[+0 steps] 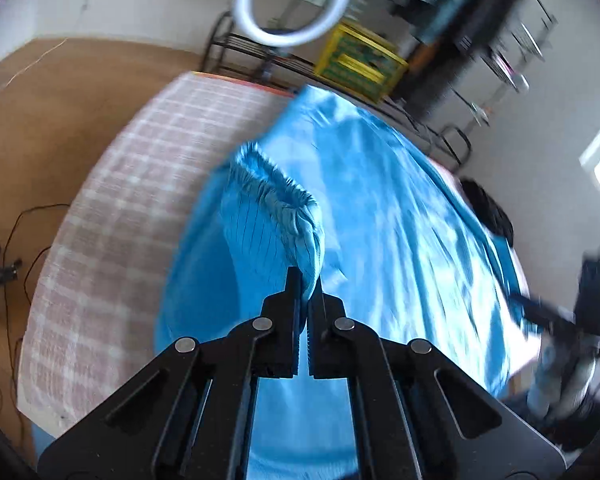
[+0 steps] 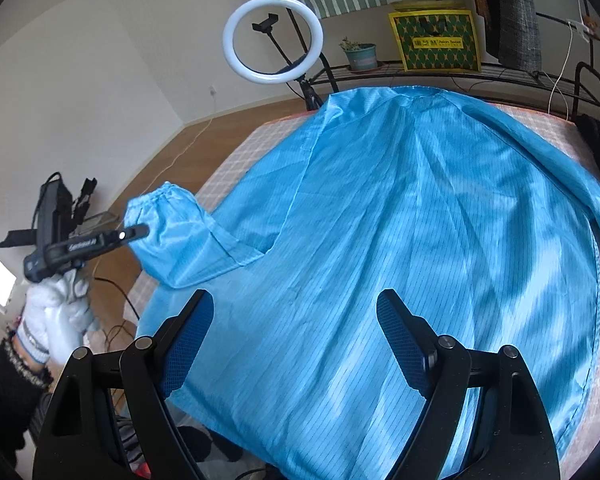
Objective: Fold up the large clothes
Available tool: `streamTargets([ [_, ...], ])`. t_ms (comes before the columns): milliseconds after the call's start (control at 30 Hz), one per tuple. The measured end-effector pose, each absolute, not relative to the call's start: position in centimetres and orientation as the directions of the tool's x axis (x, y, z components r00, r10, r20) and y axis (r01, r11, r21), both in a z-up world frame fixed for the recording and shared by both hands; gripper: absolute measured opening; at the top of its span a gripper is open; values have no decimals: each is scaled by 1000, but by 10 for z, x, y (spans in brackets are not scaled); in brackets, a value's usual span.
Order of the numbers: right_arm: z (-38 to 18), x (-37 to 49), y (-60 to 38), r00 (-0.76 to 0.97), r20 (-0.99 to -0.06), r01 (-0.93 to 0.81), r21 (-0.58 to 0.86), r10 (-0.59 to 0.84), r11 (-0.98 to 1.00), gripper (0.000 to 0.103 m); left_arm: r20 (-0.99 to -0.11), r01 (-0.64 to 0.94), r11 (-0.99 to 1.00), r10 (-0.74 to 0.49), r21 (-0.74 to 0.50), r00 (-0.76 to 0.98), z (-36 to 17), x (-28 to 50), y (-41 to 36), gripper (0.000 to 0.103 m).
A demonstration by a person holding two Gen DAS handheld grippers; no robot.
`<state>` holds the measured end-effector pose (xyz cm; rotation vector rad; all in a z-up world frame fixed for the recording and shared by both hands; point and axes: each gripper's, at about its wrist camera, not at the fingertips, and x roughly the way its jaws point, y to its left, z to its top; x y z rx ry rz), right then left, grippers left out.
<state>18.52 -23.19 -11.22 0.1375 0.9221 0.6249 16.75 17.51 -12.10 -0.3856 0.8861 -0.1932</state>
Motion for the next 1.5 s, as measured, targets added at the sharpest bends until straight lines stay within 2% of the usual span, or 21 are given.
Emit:
streamTargets([
  [100,-105,181,-234,462,-694,-445,356,551,822,84,-737,81,928,-340,-363,584,-120,138,143,0],
  [333,-93,177,-233,488,-684,-474,315,543,822,84,-822,216,958,-274,-188,500,-140,82,88,0],
  [533,-90,197,-210,444,-724,-529,264,529,806,84,-847,218,966,-231,-141,478,-159,42,73,0],
  [600,-76,204,-198,427,-725,-573,246,540,782,84,-848,185,966,-248,-181,468,-164,33,73,1],
  [633,-68,207,-192,431,-722,-596,223,542,771,84,-845,165,965,-258,-204,468,-165,30,75,6],
  [800,-34,231,-153,432,-723,-692,118,540,712,84,-803,46,947,-295,-318,518,-169,18,92,16],
  [867,-32,246,-131,402,-743,-725,97,534,681,81,-800,34,950,-281,-312,531,-168,13,92,30],
  [900,-33,254,-120,386,-755,-736,95,531,670,78,-805,38,956,-266,-291,530,-169,11,89,44],
  [933,-36,264,-107,370,-769,-742,93,521,664,72,-825,40,972,-219,-233,521,-171,10,85,50],
  [1000,-45,277,-85,359,-790,-739,84,497,669,65,-846,52,986,-164,-160,508,-173,7,81,50],
  [1067,-61,283,-57,291,-819,-758,118,495,641,64,-836,26,978,-192,-209,513,-171,4,93,51],
  [1233,-101,268,-3,190,-852,-815,139,487,562,64,-812,-206,885,-260,-416,522,-184,7,167,51],
  [1367,-126,273,9,169,-867,-789,165,468,591,64,-730,-330,689,-428,-645,534,-217,4,202,51],
  [1500,-141,278,4,162,-879,-765,175,449,619,64,-685,-381,591,-459,-711,566,-245,13,202,51],
])
